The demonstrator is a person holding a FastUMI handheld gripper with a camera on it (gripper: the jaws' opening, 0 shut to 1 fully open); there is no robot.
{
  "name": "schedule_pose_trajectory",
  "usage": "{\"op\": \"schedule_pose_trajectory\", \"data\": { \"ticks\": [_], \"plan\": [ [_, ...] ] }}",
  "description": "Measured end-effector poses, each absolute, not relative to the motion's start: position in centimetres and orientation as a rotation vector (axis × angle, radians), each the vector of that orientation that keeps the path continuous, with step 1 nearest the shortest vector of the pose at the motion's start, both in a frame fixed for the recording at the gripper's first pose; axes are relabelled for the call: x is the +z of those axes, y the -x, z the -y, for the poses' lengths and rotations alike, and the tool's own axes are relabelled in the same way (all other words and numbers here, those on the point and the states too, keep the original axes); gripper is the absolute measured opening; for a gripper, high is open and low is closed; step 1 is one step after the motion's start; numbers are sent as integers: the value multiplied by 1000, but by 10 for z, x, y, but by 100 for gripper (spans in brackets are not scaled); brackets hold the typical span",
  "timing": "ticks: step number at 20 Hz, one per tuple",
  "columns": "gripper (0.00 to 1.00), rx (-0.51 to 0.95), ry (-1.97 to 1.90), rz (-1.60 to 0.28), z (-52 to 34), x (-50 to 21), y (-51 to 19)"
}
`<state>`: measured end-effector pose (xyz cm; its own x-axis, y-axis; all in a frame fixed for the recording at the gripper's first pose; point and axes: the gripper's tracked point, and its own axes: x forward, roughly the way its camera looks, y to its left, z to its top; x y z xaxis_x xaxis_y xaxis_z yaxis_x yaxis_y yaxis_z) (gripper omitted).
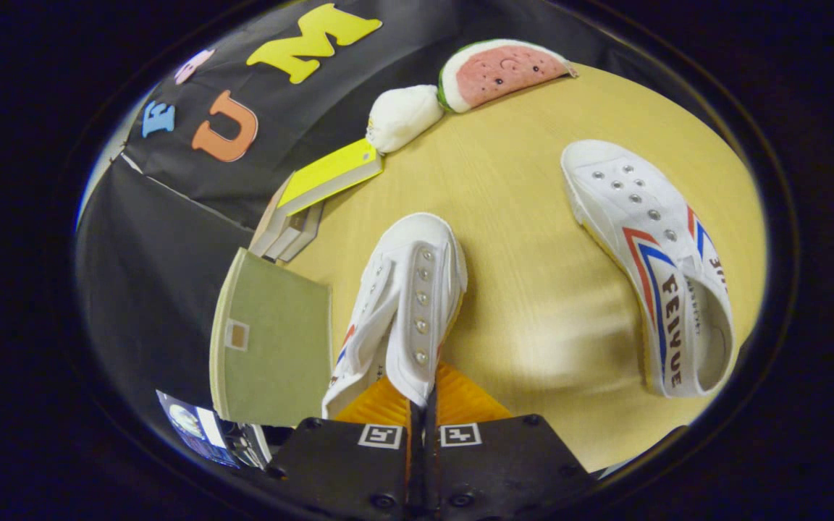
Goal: Open the storage box then place both shoes into the box .Put the left shoe in first, then the right shoe, with the right side of both shoes facing outward in a uniform manner.
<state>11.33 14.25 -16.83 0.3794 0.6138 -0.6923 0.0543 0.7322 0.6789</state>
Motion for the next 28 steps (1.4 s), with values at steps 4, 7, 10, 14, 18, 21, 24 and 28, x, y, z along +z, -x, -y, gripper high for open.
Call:
{"op": "schedule_pose_trajectory", "data": {
  "ticks": [4,7,10,14,18,21,24,28],
  "plan": [
    [5,433,-665,-1061,-173,-99,-113],
    [5,469,-658,-1002,-222,-40,-114],
    [5,505,-615,-962,-282,1,-117],
    [5,527,-583,-992,-368,9,-115],
    [5,501,-552,-1065,-424,-22,-109],
    [5,459,-517,-1133,-446,-56,-105],
    [5,433,-531,-1133,-455,-71,-114],
    [5,384,-587,-1115,-460,-75,-124]
  ]
}}
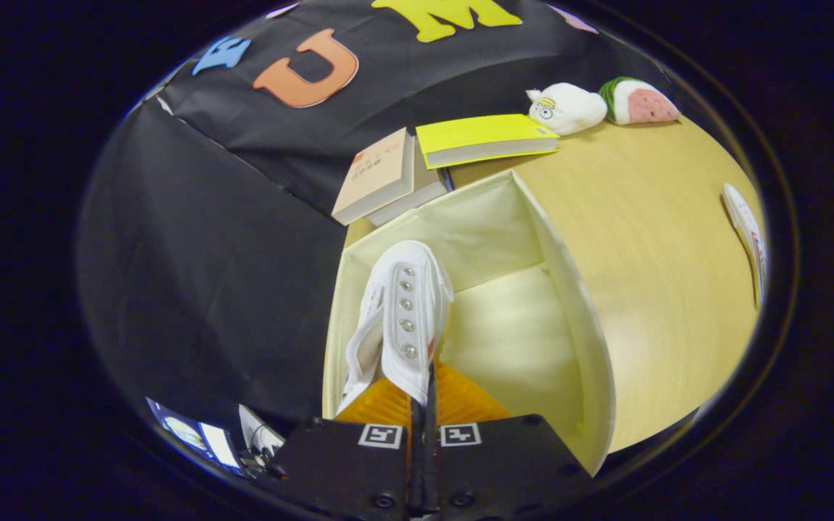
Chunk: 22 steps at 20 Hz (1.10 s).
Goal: Open the storage box then place both shoes into the box .Put the left shoe in first, then the right shoe, with the right side of both shoes facing outward in a uniform manner.
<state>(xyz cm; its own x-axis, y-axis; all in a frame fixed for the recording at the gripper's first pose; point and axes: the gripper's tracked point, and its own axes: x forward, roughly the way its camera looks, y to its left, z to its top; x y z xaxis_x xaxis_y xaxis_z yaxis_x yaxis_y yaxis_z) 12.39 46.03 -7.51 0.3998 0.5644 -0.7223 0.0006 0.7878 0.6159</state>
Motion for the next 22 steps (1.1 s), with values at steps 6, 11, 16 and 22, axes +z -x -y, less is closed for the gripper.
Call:
{"op": "schedule_pose_trajectory", "data": {
  "ticks": [6,11,16,22],
  "plan": [
    [5,325,-680,-1125,-470,-82,-120],
    [35,442,-733,-1146,-492,-65,-115],
    [89,527,-593,-1065,-487,-49,-108],
    [90,601,-423,-920,-444,-18,-85]
  ]
}}
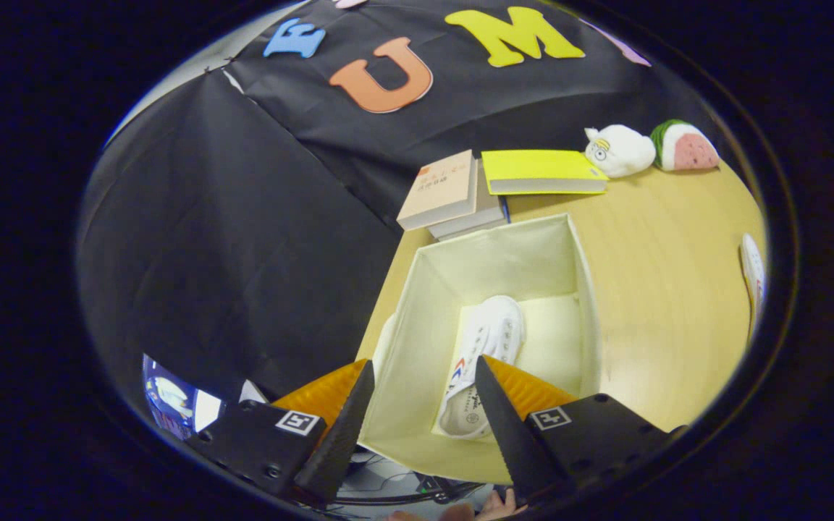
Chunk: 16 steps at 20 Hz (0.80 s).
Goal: Open the storage box then place both shoes into the box .Put the left shoe in first, then the right shoe, with the right side of both shoes facing outward in a uniform manner.
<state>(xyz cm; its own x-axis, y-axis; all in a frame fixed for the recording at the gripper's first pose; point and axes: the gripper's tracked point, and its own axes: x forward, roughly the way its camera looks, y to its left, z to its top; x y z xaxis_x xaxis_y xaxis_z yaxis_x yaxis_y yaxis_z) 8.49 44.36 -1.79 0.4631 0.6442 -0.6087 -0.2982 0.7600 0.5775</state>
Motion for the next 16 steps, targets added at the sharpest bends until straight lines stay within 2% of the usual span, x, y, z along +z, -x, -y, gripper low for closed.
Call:
{"op": "schedule_pose_trajectory", "data": {
  "ticks": [7,16],
  "plan": [
    [96,538,-188,-716,-312,9,-73],
    [96,334,-33,-686,-81,-28,-84]
  ]
}}
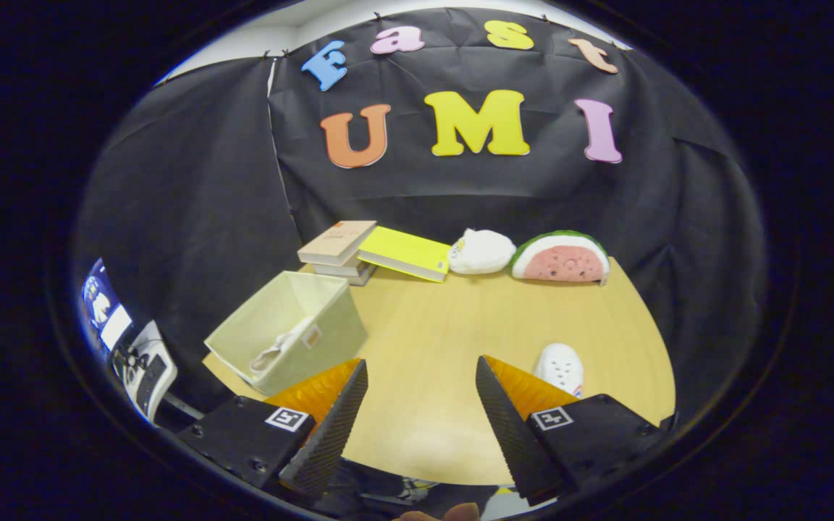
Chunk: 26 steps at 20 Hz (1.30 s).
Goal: Open the storage box then place both shoes into the box .Put the left shoe in first, then the right shoe, with the right side of both shoes facing outward in a uniform manner.
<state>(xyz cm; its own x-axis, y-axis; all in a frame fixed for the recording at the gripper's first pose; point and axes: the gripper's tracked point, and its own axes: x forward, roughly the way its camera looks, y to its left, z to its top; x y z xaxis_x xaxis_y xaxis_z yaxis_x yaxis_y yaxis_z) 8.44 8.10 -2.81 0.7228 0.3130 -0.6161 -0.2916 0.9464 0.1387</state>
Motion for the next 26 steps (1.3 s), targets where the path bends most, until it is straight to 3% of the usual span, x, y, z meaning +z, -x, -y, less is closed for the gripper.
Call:
{"op": "schedule_pose_trajectory", "data": {
  "ticks": [7,11,19,23,26],
  "plan": [
    [97,165,54,-896,59,-122,-103],
    [97,194,82,-1087,74,-169,-100],
    [96,231,-33,-1245,77,-219,-120],
    [87,267,-96,-1298,74,-237,-128],
    [67,335,-186,-1321,66,-236,-128]
  ]
}}
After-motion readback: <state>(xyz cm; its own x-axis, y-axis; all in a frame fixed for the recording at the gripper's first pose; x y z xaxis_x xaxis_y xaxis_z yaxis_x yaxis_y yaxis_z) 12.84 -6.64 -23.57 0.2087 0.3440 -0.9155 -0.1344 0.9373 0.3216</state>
